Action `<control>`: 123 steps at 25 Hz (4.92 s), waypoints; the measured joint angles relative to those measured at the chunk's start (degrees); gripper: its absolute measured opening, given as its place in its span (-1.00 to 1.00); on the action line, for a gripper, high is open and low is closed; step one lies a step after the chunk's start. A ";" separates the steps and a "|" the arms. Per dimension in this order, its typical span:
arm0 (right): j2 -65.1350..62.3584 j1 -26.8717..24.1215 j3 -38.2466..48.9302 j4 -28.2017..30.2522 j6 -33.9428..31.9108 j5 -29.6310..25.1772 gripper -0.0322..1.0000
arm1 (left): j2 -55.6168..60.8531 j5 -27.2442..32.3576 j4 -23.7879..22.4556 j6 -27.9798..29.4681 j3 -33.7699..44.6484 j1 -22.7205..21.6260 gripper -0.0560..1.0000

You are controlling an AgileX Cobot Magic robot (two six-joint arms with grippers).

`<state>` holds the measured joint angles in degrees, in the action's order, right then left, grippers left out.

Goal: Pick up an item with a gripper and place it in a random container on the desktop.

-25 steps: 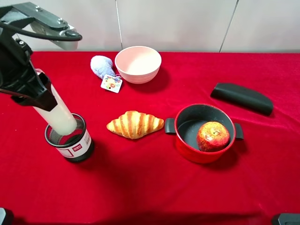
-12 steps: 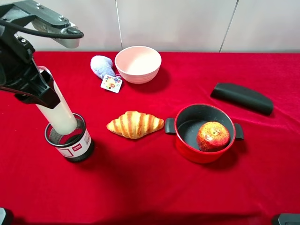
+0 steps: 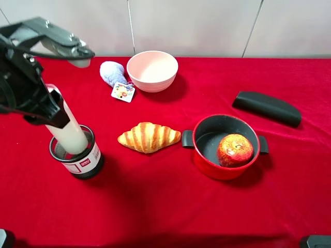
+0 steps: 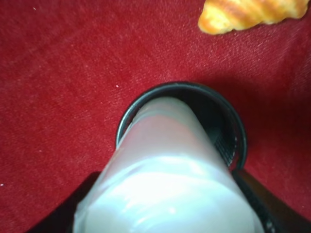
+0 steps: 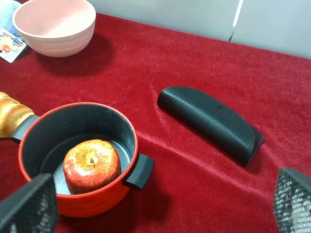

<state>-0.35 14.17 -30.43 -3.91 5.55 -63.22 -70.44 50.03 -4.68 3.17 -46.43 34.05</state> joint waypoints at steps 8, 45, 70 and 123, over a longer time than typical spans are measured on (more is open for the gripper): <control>0.00 0.00 0.00 0.00 0.00 0.00 0.41 | 0.00 -2.39 0.00 0.26 1.76 0.00 0.06; 0.00 0.00 0.00 0.00 0.00 0.00 0.41 | 0.05 -4.61 1.30 1.55 5.32 0.00 0.06; 0.00 0.00 0.00 0.00 0.00 0.00 0.41 | 0.05 -6.85 1.30 1.50 5.32 0.00 0.33; 0.00 0.00 0.00 -0.13 0.00 0.00 0.41 | 35.52 14.08 -1.85 8.15 8.25 0.00 0.77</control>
<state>-0.35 14.17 -30.43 -4.04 5.55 -63.22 -34.92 64.11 -6.53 11.33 -38.18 34.05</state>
